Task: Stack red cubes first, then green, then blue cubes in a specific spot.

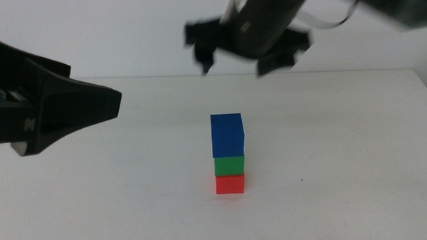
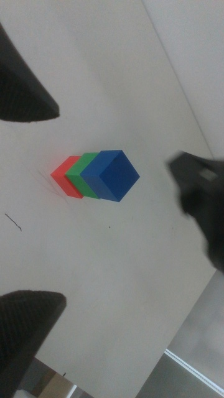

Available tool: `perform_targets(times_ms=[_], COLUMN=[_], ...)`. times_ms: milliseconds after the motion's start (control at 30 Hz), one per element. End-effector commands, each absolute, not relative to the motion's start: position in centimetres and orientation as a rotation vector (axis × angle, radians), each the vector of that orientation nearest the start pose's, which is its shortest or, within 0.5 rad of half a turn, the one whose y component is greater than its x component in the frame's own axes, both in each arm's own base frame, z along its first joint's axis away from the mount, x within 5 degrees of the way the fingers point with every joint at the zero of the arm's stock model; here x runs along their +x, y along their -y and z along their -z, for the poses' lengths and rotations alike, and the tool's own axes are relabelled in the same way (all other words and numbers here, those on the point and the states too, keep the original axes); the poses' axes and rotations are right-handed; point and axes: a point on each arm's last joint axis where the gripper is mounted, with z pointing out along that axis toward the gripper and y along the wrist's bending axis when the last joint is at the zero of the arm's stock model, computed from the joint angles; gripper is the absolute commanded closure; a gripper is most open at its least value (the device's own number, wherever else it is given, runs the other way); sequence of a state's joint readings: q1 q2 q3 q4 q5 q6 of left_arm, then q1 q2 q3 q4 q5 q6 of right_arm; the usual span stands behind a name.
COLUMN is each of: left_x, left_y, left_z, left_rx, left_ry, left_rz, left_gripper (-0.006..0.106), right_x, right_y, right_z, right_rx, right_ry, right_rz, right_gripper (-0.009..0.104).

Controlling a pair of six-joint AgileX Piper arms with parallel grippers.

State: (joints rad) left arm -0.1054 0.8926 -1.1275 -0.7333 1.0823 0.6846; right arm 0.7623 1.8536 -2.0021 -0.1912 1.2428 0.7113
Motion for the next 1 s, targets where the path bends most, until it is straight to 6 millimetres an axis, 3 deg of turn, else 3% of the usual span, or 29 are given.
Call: perform_targets(times_ms=[0,133,233,333,467,600,967], left_x=[13.6,13.6,13.6,13.7,13.7,13.7,13.7], left_y=[7.0,7.0,7.0,7.0,7.0,7.0,7.0], left_z=[-43.7,-43.7,-43.7,-43.7,-43.7,-43.7,-43.7], left_rx=[0.705,0.705,0.705,0.704,0.704,0.704,0.704], left_ry=[-1.906,-1.906,-1.906,-1.907,-1.907,-1.907,-1.907], left_rz=[0.614,0.614,0.614,0.615,0.615,0.615,0.615], left_gripper=[0.009,0.009,0.009,0.009,0.009,0.009,0.009], right_x=[28.8,28.2,26.4,24.4,21.4,19.6,19.4], right_y=[-22.5,-17.0,-12.1,-7.8,-3.5,-2.2,-2.2], right_z=[-43.7,-45.2,-46.1,-45.9,-44.8,-44.3,-44.3], right_rx=[-0.070,-0.089,-0.065,-0.032,0.032,0.048,0.050], right_ry=[-2.466,-2.387,-2.298,-2.198,-2.081,-2.034,-2.049], right_rz=[-0.277,-0.253,-0.274,-0.259,-0.206,-0.195,-0.195], right_gripper=[0.019,0.019,0.019,0.019,0.019,0.019,0.020])
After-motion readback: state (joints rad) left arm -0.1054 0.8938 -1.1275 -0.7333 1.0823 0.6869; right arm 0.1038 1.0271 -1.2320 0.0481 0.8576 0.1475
